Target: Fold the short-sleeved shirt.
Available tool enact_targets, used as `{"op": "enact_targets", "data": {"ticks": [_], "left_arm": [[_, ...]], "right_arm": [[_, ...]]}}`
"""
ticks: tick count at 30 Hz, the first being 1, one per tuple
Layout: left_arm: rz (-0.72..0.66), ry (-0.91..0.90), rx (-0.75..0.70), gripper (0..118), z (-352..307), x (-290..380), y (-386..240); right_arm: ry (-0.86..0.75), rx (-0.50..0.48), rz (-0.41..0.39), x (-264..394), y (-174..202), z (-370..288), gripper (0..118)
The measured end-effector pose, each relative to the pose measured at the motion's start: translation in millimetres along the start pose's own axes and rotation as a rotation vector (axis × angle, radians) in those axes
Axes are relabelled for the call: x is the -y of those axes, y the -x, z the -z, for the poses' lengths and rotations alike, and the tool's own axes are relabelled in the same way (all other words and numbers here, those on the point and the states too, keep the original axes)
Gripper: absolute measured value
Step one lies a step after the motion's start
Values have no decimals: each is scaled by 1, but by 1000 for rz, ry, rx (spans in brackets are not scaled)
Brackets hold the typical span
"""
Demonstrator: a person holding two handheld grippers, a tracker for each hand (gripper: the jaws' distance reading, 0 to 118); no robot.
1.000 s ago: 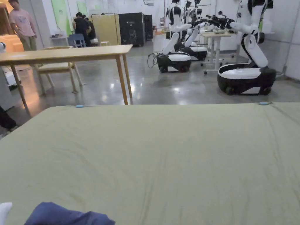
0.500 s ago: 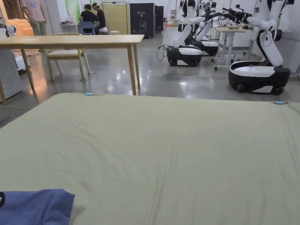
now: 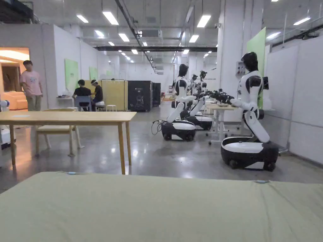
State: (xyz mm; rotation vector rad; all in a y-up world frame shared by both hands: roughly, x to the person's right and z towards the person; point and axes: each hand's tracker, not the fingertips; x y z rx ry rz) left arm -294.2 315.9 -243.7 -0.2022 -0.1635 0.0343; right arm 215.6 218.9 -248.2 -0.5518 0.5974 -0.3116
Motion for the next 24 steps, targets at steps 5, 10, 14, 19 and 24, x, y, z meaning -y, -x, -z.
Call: {"op": "enact_targets", "data": {"ticks": [5,10,14,19,24], "left_arm": [[54,-112,74,0,30,-41,-89],[82,-164,51,0,102,-83,-168],[80,-159,-67,0,167,-95,-195],[24,-208,-140,0,212,-115,-198],[39,-180,-171,0,246,-132,-199]], "right_arm": [[-225,148,-256,-94,21,-50,1],[-388,367,-366,-174,12,-22,1],[-398,432,-330,-226,-12,17,1],[-470,478,-406,-264,-28,43,1],[-497,514,-342,-287,-40,62,1]]}}
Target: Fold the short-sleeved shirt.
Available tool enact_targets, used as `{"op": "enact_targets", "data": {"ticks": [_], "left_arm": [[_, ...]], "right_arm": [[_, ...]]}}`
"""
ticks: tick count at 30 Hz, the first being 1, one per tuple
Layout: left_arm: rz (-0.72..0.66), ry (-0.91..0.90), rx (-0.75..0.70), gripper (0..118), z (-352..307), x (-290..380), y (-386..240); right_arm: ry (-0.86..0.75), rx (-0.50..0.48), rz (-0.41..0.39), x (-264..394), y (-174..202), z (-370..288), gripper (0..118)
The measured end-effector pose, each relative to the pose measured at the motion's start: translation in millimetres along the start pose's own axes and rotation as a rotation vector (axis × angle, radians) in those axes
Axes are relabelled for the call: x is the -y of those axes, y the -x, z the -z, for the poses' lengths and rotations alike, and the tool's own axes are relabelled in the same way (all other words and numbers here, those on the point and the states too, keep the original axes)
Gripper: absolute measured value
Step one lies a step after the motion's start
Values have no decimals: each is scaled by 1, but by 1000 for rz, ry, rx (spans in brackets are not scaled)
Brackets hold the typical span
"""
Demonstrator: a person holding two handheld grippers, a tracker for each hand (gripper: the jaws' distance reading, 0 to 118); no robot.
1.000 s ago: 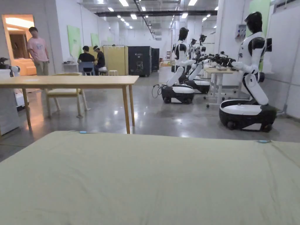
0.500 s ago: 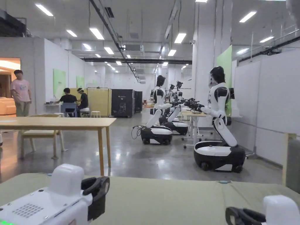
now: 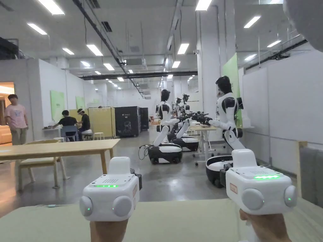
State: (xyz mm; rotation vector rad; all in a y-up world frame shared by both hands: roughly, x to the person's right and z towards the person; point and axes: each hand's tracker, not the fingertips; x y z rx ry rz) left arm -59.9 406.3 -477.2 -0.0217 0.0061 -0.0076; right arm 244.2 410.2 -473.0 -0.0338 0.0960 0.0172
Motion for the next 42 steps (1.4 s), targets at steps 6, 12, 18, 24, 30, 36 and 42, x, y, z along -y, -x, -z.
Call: {"op": "enact_targets", "data": {"ticks": [6,12,18,24,30,36,42], "left_arm": [[8,-11,-21,0,11,-1,4],[20,-13,-24,0,21,1,12],[22,-3,-16,8,25,5,14],[1,12,-58,118,29,4,21],[8,-4,-100,118,18,-1,25],[-9,-11,-69,118,12,-5,30],[7,3,-75,118,13,-7,32]], "right_arm": [[20,2,-37,6,11,25,1],[26,2,-41,19,14,38,1],[24,-8,-39,18,13,38,3],[13,-39,-36,15,15,33,118],[0,8,-47,-1,23,28,118],[6,57,-24,-16,30,17,118],[27,63,31,-15,20,3,118]]}}
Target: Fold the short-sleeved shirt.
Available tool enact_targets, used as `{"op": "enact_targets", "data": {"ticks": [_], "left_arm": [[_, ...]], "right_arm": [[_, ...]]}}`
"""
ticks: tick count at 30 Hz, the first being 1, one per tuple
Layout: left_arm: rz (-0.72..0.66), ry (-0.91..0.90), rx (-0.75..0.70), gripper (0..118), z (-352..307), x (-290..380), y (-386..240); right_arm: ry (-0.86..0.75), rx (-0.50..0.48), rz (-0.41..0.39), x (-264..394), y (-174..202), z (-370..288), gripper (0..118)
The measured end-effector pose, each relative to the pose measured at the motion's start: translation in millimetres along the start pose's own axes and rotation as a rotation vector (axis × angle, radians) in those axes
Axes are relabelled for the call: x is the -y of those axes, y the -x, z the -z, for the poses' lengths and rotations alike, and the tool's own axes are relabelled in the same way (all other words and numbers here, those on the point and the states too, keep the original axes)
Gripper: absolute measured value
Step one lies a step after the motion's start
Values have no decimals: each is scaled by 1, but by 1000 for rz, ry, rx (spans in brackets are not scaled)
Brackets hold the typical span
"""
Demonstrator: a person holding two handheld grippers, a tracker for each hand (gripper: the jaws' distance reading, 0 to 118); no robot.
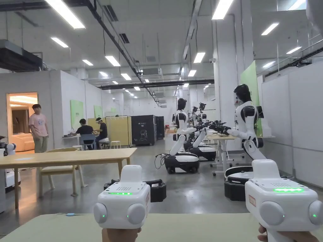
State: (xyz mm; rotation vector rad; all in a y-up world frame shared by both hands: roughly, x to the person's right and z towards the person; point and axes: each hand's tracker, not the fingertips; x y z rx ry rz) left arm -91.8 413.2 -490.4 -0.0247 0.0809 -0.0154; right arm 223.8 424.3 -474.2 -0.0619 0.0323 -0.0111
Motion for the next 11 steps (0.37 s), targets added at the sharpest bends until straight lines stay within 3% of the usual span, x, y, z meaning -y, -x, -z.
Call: {"op": "enact_targets", "data": {"ticks": [2,9,11], "left_arm": [[1,1,-2,118,1,0,1],[7,6,-7,118,2,1,1],[14,5,-7,118,2,1,-1]], "right_arm": [[35,66,13,-2,-3,4,118],[0,52,43,2,-17,0,118],[0,111,57,0,-16,-2,118]]}}
